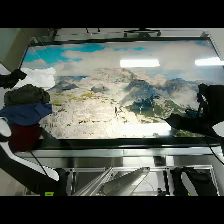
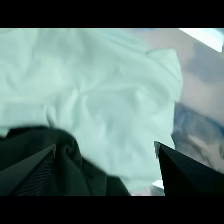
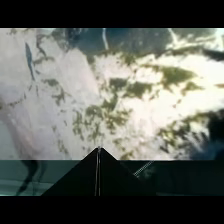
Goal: Fold the shirts.
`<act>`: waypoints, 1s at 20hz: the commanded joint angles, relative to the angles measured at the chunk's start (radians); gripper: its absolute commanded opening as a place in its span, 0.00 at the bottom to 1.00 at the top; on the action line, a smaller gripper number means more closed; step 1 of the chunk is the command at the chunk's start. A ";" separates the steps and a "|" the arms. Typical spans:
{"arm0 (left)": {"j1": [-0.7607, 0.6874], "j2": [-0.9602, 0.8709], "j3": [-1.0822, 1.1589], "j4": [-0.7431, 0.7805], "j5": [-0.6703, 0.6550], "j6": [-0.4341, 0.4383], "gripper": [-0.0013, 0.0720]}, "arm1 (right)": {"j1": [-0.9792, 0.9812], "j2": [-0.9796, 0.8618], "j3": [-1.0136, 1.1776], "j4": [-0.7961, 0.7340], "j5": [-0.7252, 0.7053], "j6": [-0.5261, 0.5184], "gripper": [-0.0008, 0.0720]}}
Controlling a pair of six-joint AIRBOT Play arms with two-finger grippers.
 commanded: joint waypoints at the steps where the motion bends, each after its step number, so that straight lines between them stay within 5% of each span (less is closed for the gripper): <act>1: -0.089 -0.211 0.169 0.123 0.165 0.002 1.00 | 0.001 -0.039 0.000 0.001 -0.024 0.001 0.05; 5: -0.187 -0.271 0.091 0.328 0.317 0.002 0.99 | 0.001 -0.065 -0.001 0.003 -0.023 0.002 0.05; 7: -0.195 -0.305 0.114 0.349 0.278 0.002 0.90 | 0.001 -0.073 -0.001 0.003 -0.024 0.001 0.05; 10: -0.193 -0.325 0.153 0.348 0.180 0.001 0.23 | 0.001 -0.080 -0.001 0.003 -0.024 0.001 0.05; 11: -0.194 -0.309 0.153 0.345 0.165 -0.007 0.09 | 0.001 -0.083 -0.001 0.003 -0.023 0.001 0.05; 15: -0.240 -0.154 0.153 0.278 0.071 -0.005 0.06 | 0.001 -0.083 -0.001 0.003 -0.024 0.001 0.04; 20: -0.362 0.194 0.083 -0.032 -0.175 -0.005 0.06 | 0.000 -0.083 -0.001 0.001 -0.022 -0.039 0.04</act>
